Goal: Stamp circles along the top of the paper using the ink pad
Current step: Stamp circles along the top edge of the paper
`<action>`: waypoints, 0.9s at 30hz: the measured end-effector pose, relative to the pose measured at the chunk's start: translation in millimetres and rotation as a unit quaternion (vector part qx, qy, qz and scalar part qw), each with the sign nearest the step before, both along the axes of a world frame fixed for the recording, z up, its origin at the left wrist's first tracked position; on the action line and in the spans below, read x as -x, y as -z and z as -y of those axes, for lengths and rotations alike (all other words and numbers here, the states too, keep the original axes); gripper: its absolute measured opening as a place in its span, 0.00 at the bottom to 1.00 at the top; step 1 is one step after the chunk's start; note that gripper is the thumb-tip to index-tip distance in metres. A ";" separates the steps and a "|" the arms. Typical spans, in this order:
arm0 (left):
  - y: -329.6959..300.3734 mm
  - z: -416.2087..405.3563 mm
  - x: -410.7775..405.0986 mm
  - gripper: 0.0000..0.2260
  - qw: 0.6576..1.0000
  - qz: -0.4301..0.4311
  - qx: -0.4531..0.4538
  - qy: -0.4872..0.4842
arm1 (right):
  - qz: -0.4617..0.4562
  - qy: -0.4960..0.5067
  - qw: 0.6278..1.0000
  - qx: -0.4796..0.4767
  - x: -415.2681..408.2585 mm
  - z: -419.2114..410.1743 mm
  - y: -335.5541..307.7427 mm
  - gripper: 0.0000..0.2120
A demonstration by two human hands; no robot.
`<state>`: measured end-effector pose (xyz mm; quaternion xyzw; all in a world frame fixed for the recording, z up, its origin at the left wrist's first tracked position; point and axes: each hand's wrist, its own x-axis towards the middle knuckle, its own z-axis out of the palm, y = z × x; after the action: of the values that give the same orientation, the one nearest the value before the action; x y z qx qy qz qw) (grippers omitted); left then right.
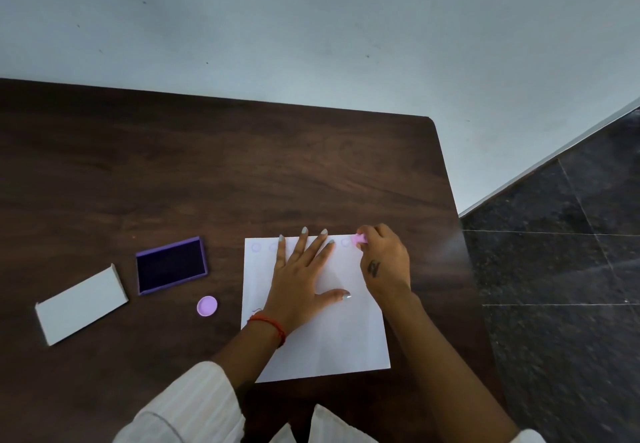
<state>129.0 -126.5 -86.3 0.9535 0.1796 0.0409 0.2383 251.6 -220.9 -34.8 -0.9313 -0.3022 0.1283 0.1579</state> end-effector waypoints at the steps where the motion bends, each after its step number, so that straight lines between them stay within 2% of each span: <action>1: -0.2 0.1 -0.2 0.38 1.000 0.002 0.000 0.000 | 0.003 -0.004 1.000 0.007 0.2 -0.9 -0.8 0.19; 6: -0.8 0.4 0.2 0.38 1.000 -0.001 0.001 0.002 | 0.010 -0.017 1.000 0.025 2.9 -4.0 -4.7 0.19; 15: -4.0 1.5 -0.4 0.37 1.000 0.008 0.003 -0.005 | 0.028 -0.046 0.999 0.002 0.5 -6.9 -8.8 0.13; 27: -3.0 2.1 -0.4 0.36 1.000 0.010 -0.013 -0.014 | 0.048 -0.077 0.996 -0.026 -3.1 -7.4 -7.6 0.10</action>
<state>129.4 -128.5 -83.3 0.9534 0.1898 0.0565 0.2275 254.8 -213.5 -27.2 -0.9058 -0.3839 0.0874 0.1569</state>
